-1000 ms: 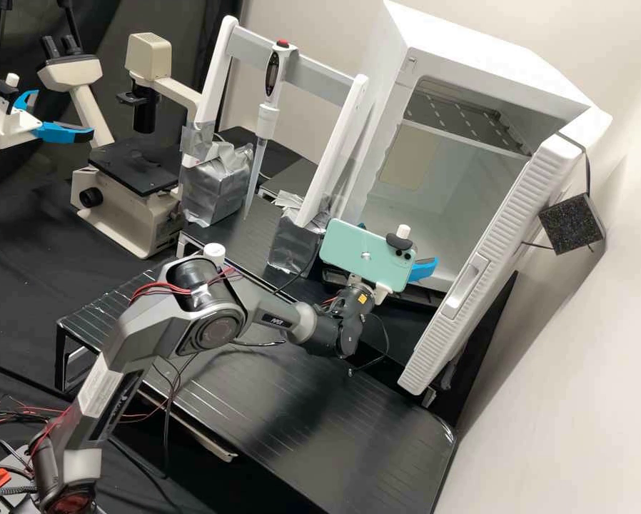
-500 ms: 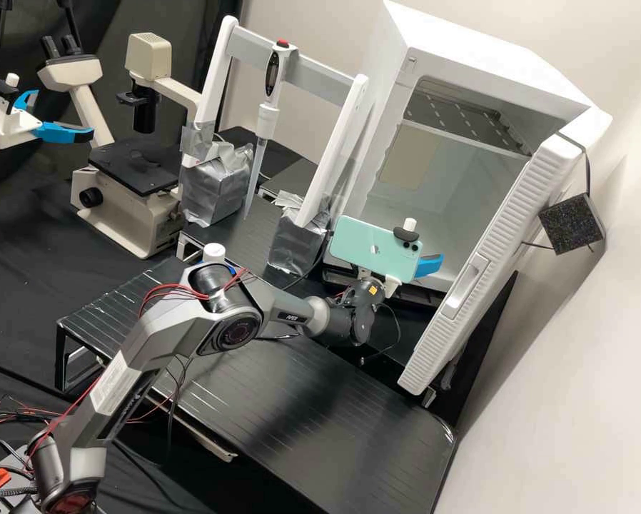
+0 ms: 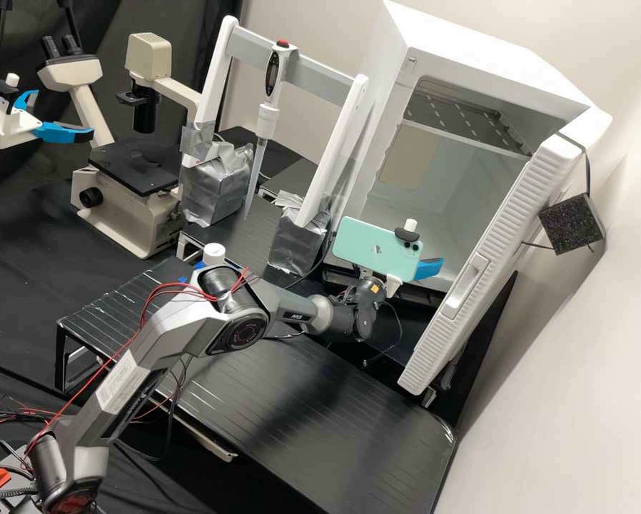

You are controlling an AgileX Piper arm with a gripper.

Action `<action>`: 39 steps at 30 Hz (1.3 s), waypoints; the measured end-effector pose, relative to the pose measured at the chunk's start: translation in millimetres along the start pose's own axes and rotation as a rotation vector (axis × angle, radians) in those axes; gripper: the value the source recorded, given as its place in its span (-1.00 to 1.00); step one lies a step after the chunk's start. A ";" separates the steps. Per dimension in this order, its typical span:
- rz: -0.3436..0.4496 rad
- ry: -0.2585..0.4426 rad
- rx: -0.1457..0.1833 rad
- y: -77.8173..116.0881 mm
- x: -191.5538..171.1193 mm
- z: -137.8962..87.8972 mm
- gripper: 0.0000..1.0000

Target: Move the petri dish to the microscope

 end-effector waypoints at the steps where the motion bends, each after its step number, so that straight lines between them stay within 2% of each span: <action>1: -0.003 0.000 -0.007 0.2 0.2 -0.3 1.00; 14: -0.019 0.006 -0.031 -0.1 0.7 -1.3 1.00; 34: -0.030 -0.002 -0.030 -4.1 3.2 -4.3 1.00; 35: -0.030 -0.002 -0.030 -4.1 3.2 -4.3 -1.00; 39: -0.030 -0.002 -0.030 -4.1 3.2 -4.3 -1.00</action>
